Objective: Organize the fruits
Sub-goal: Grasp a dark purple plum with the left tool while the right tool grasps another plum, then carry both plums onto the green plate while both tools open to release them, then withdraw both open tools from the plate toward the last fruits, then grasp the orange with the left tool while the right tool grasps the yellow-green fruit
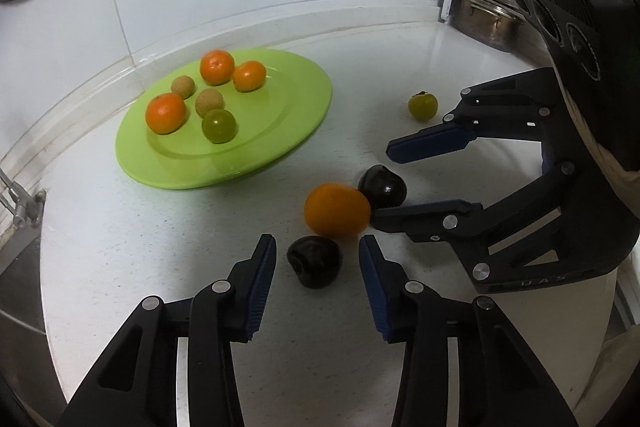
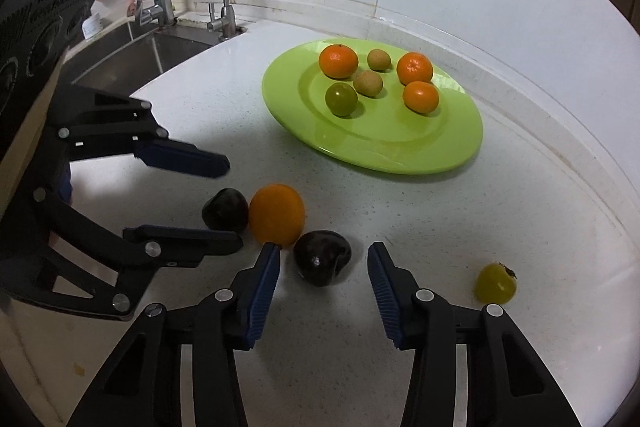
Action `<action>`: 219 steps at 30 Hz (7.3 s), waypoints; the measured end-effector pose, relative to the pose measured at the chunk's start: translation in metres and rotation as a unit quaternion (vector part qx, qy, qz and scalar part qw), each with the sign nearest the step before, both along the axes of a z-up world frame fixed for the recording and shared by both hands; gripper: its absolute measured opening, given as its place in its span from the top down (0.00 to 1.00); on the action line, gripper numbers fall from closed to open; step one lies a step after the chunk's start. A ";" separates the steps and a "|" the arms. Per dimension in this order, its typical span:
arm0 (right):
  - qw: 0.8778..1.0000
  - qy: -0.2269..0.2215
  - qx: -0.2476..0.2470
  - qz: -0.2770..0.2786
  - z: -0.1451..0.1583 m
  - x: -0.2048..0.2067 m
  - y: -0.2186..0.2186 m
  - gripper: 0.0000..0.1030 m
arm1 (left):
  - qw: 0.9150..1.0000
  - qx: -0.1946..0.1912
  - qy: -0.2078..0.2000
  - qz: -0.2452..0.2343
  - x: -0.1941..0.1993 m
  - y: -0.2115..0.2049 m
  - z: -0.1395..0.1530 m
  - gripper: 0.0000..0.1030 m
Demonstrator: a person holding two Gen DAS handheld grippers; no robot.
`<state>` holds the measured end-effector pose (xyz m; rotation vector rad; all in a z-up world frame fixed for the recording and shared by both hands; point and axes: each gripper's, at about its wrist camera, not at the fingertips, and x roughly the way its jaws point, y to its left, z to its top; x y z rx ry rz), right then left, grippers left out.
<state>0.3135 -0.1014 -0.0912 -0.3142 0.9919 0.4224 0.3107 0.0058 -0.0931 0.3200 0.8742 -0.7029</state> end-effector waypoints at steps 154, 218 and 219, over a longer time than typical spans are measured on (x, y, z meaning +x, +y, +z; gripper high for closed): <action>0.972 -0.063 0.129 -0.188 0.056 0.092 -0.019 0.60 | 0.979 -0.029 -0.052 0.196 0.098 0.035 0.070 0.48; 0.960 -0.035 0.076 -0.268 0.007 0.006 -0.108 0.48 | 0.986 0.011 -0.004 0.164 -0.003 -0.037 0.010 0.41; 0.960 -0.031 0.080 -0.266 0.004 0.009 -0.108 0.50 | 0.986 0.009 -0.002 0.164 -0.002 -0.037 0.009 0.43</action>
